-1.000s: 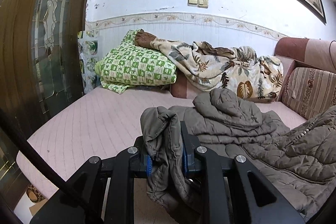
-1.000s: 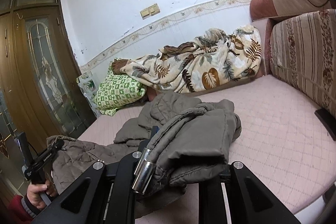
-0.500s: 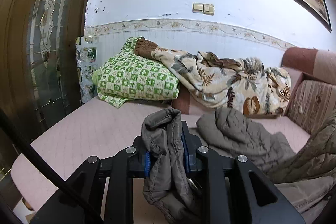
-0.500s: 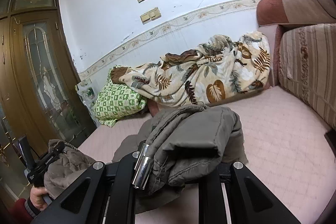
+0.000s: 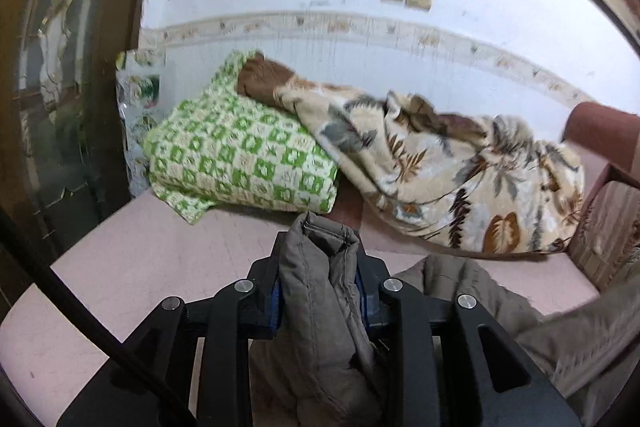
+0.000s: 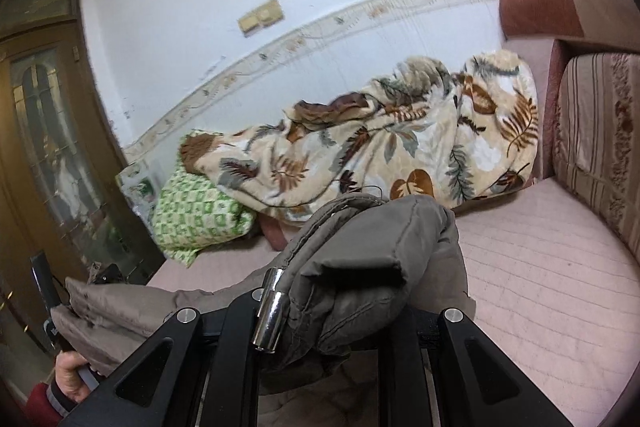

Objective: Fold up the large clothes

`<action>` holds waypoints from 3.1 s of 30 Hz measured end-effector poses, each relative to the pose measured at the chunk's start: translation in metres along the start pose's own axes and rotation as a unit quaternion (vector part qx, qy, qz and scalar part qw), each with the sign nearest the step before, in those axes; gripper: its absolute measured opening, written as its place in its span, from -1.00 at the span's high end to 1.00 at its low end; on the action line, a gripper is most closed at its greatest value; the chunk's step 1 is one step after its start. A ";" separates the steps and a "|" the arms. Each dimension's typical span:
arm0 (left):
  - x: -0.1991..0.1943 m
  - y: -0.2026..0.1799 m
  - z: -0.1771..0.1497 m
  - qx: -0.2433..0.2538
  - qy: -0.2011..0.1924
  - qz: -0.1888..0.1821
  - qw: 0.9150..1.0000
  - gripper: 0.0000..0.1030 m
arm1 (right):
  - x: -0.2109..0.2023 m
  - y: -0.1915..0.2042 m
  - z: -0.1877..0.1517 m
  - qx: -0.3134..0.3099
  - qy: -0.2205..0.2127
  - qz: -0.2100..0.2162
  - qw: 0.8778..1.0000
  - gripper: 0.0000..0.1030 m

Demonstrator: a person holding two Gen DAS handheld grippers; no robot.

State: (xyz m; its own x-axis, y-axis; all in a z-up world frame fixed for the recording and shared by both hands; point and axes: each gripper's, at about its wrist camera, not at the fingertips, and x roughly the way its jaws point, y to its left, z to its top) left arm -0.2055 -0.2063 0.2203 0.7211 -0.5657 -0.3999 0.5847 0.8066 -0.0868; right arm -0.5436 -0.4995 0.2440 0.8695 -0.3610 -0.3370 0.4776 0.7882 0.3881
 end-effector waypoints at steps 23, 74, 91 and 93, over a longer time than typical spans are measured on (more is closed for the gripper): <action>0.128 0.046 -0.013 0.003 0.092 0.088 0.992 -0.38 | 0.171 -0.104 -0.014 0.183 0.142 -0.007 0.973 0.23; 0.055 -0.090 -0.111 0.103 0.140 -0.061 0.983 -0.52 | 0.089 0.020 -0.116 -0.074 0.142 -0.051 0.986 -0.33; 0.037 0.008 -0.157 0.077 0.159 0.029 0.984 -0.52 | 0.089 0.021 -0.145 -0.074 0.182 -0.125 0.973 -0.33; 0.044 0.011 -0.161 0.069 0.168 0.022 0.983 -0.52 | 0.100 0.013 -0.150 -0.065 0.195 -0.134 0.970 -0.33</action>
State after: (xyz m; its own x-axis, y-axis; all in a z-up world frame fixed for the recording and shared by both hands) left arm -0.2267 -0.1947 0.0550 0.5979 -0.4233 -0.6807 0.6171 0.7850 0.0539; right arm -0.4690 -0.4501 0.0865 0.5911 -0.3662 -0.7186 0.6379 0.7575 0.1387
